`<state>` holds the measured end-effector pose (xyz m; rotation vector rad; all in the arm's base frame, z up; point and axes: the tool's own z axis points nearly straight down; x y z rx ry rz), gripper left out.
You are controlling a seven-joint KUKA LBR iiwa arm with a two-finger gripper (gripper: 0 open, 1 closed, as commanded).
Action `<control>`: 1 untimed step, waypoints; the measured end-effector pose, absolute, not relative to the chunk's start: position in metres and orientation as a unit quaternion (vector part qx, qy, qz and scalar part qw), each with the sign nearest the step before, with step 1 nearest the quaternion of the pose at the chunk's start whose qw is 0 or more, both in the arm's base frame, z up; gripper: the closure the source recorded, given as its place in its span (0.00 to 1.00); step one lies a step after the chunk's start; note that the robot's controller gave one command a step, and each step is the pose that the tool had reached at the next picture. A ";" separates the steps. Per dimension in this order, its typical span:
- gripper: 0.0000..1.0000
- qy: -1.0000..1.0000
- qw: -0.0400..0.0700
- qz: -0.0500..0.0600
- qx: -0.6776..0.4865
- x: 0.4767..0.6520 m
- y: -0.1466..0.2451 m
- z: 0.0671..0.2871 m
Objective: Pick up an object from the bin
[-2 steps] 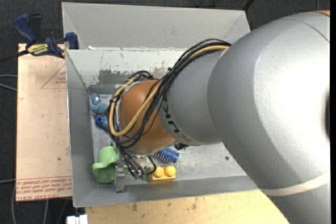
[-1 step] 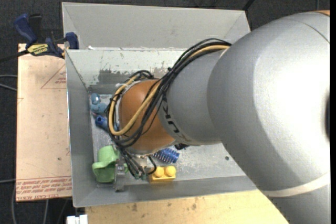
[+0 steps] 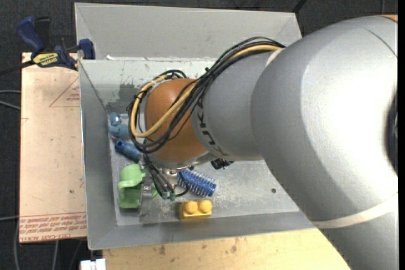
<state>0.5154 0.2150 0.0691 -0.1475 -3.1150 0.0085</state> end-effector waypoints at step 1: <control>1.00 -0.999 -0.005 -0.002 -0.039 0.548 0.204 0.156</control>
Offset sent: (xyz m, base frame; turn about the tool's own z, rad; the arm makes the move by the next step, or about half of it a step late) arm 0.0297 -0.0119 0.0825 -0.0193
